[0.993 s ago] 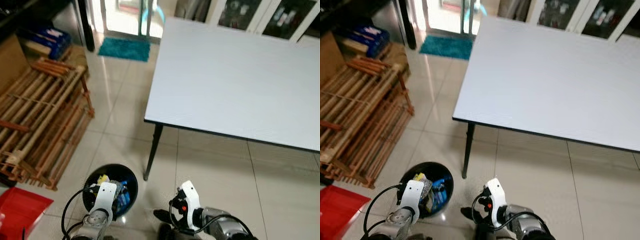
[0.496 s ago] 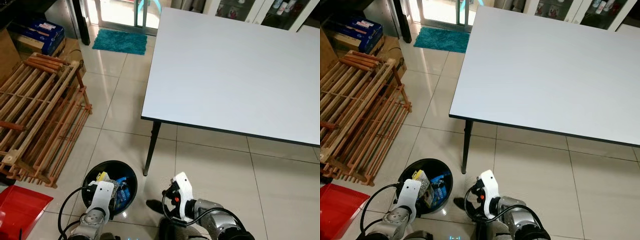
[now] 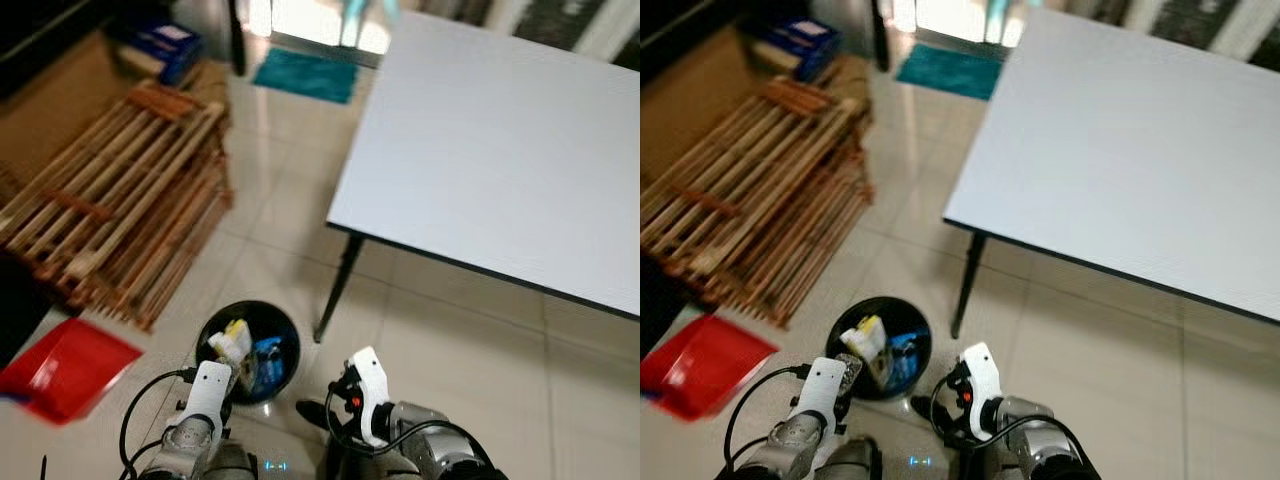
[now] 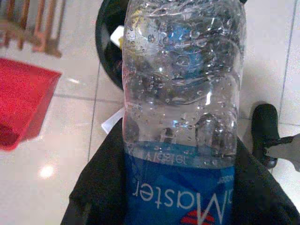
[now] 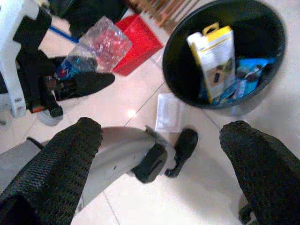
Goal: Picking trash to rubbish bin
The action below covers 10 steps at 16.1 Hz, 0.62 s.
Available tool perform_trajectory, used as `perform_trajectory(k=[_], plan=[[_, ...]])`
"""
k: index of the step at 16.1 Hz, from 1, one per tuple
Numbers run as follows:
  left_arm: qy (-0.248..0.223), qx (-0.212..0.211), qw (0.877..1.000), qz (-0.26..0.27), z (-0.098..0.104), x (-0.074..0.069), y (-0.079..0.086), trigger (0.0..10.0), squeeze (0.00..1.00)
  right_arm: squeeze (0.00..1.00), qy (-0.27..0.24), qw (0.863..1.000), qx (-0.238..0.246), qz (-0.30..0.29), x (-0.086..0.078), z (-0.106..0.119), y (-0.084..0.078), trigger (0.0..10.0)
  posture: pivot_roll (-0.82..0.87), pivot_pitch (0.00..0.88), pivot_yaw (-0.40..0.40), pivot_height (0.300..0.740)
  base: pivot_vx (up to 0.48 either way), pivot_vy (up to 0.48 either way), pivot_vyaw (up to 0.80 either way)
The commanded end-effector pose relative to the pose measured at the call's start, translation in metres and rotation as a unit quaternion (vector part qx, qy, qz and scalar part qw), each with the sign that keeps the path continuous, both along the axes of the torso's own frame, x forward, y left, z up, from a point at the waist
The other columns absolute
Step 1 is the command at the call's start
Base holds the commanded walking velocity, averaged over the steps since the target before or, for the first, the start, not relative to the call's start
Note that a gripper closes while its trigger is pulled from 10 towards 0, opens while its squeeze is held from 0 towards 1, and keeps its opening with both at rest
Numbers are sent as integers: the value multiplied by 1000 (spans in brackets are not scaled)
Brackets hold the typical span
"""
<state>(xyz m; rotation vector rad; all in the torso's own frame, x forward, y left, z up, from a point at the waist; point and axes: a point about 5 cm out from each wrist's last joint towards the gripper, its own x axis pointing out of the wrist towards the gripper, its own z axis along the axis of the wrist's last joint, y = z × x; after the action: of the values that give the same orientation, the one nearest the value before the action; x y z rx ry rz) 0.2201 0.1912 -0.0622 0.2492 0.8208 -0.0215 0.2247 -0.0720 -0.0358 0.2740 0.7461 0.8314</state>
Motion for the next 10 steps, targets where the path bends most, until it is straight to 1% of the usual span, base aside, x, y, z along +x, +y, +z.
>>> perform_trajectory(k=[1,4,6,10], plan=[[18,1,1000,-4,-6,-9,-2,10000,0,0,4,1000,-8,-3,-3,-3,-3,10000,-25,211,-112,740,0,0,800],[19,-1,1000,-3,-6,-10,-2,10000,0,0,2,1000,-9,0,-4,-3,-4,10000,-28,218,-113,740,0,0,800],[18,-2,1000,-4,-6,-9,-3,10000,0,0,9,1000,-6,-20,-3,-4,-5,10000,-29,220,-114,740,0,0,0],[17,-5,1000,-7,-6,-8,-6,10000,0,0,8,1000,-5,-18,-3,-3,-5,10000,-32,225,-116,740,0,0,0]])
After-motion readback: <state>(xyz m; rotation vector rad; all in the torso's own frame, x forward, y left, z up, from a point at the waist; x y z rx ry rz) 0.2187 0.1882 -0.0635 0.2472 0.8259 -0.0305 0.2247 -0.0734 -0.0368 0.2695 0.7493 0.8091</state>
